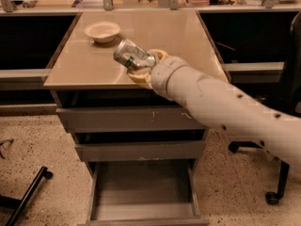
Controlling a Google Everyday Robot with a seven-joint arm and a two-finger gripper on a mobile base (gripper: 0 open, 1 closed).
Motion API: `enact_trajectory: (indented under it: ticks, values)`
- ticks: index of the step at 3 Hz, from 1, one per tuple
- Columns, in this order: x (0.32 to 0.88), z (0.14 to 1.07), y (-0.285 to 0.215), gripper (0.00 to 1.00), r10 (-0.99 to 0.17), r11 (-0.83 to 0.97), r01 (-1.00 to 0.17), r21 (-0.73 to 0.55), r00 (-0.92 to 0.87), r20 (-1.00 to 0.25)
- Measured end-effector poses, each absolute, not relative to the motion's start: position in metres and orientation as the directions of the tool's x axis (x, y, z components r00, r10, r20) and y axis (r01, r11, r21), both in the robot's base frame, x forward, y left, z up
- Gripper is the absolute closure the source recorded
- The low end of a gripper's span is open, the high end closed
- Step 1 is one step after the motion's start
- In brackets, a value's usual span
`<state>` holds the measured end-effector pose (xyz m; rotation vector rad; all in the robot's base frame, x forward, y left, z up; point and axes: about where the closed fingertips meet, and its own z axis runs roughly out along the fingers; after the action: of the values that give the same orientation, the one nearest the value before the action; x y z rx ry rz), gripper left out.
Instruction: Pick 7up can from bottom drawer and place on counter
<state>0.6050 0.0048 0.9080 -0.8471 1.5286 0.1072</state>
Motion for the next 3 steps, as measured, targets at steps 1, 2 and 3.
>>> enact_trajectory:
  ticks: [1, 2, 3]
  values:
    - [0.64, 0.917, 0.008, 1.0, -0.427, 0.725, -0.568, -0.389, 0.073, -0.901]
    - [0.651, 0.914, 0.022, 1.0, -0.465, 0.699, -0.589, -0.404, 0.055, -0.884]
    - [0.652, 0.883, 0.036, 1.0, -0.53, 0.638, -0.652, -0.41, 0.014, -0.848]
